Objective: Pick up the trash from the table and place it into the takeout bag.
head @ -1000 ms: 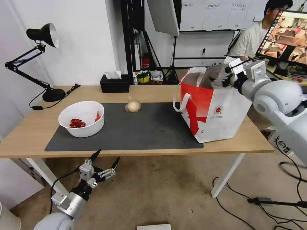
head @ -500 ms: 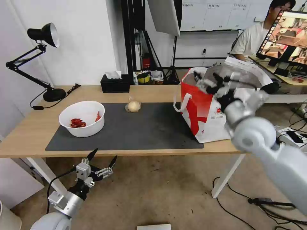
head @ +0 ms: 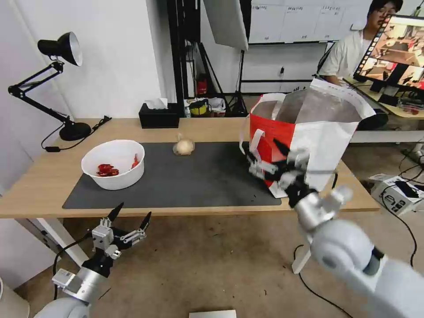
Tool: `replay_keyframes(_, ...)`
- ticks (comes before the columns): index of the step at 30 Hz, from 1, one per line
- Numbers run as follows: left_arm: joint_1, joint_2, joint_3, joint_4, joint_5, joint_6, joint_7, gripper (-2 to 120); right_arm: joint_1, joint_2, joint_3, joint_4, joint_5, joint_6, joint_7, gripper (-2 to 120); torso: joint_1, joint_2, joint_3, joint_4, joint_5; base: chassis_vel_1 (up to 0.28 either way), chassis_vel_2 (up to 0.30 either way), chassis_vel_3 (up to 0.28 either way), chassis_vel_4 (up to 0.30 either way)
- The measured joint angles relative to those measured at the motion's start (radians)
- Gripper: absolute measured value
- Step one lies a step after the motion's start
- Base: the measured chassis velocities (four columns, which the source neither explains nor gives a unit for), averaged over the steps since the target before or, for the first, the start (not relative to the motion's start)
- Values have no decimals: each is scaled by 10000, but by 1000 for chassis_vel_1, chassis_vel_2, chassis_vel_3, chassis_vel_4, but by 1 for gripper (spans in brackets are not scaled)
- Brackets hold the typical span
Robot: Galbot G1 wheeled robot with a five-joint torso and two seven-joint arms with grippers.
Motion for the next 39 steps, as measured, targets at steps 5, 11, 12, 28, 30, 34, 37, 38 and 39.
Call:
replay_keyframes(5,5,1,-2,29,-6,-14,22,100,-1500,808,266,-362,-1310,403,152,100,0,0,0,0,0,0,0,0,0)
replay_keyframes(11,21,21,-14,68,-11,-19,51,100,-2387,1453,275,-801,-2426,835,341,100,0,0,0,1,0,0,0,0,0)
replay_keyframes(12,26,23,-15,72,-10,-21,60,100,-2495,1529,261,-879,-2620,874,376,100,0,0,0,1,-1,0,0,0,0)
replay_keyframes(28,60,31,-5,188,-11,-41,228,100,-2972,1789,41,-1213,-3362,922,671,100,0,0,1,2,0,0,0,0,0)
replay_keyframes(30,56,18,11,227,-11,-55,235,100,-2970,1784,40,-1212,-3347,909,671,100,1,0,1,2,-1,0,0,0,0)
replay_keyframes(34,52,-12,47,242,-6,-63,240,100,-2959,1777,36,-1207,-3323,894,672,100,1,0,1,2,0,0,0,0,0)
replay_keyframes(37,42,-17,53,252,-3,-67,241,100,-2951,1775,34,-1206,-3314,889,671,100,1,0,1,2,0,0,0,0,0)
replay_keyframes(38,42,-17,53,252,-3,-67,241,100,-2951,1775,34,-1206,-3314,889,671,100,1,0,1,2,0,0,0,0,0)
replay_keyframes(39,35,-18,53,257,-2,-69,241,100,-2915,1771,21,-1278,-3285,847,619,100,1,0,1,2,-1,0,0,0,0)
